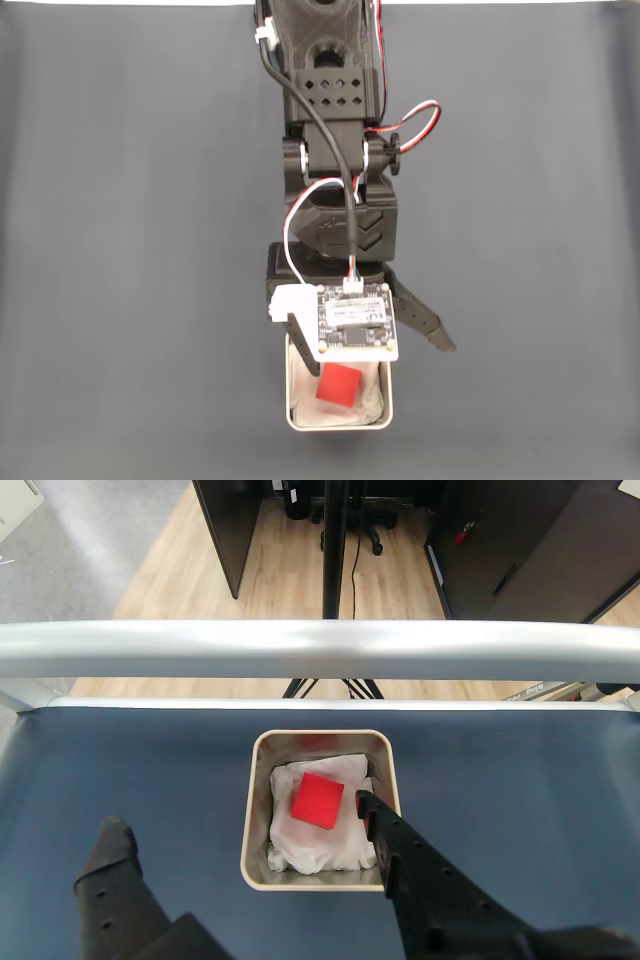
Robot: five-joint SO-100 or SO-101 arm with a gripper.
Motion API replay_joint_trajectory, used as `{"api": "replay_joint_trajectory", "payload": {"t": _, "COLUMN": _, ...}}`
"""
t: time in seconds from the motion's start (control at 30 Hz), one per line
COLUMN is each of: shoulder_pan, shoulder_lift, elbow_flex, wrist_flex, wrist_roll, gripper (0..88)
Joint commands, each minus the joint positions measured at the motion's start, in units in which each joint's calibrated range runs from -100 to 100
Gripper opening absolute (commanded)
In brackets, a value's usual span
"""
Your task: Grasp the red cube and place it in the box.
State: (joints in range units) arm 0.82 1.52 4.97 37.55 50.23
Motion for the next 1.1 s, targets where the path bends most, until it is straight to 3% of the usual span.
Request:
{"api": "replay_joint_trajectory", "payload": {"t": 0.0, "shoulder_pan": 0.5, "shoulder_lift": -2.0, "elbow_flex": -0.3, "wrist_flex": -0.2, "wrist_roll": 0.2, "gripper": 49.6}}
{"api": "replay_joint_trajectory", "payload": {"t": 0.8, "shoulder_pan": 0.3, "shoulder_lift": -3.2, "elbow_flex": 0.0, "wrist_flex": -1.0, "wrist_roll": -0.2, "gripper": 47.5}}
{"api": "replay_joint_trajectory", "payload": {"t": 0.87, "shoulder_pan": 0.3, "shoulder_lift": -3.5, "elbow_flex": 0.0, "wrist_flex": -0.7, "wrist_roll": -0.4, "gripper": 41.0}}
{"api": "replay_joint_trajectory", "payload": {"t": 1.07, "shoulder_pan": 1.0, "shoulder_lift": -7.3, "elbow_flex": 2.1, "wrist_flex": -2.8, "wrist_roll": -1.4, "gripper": 7.4}}
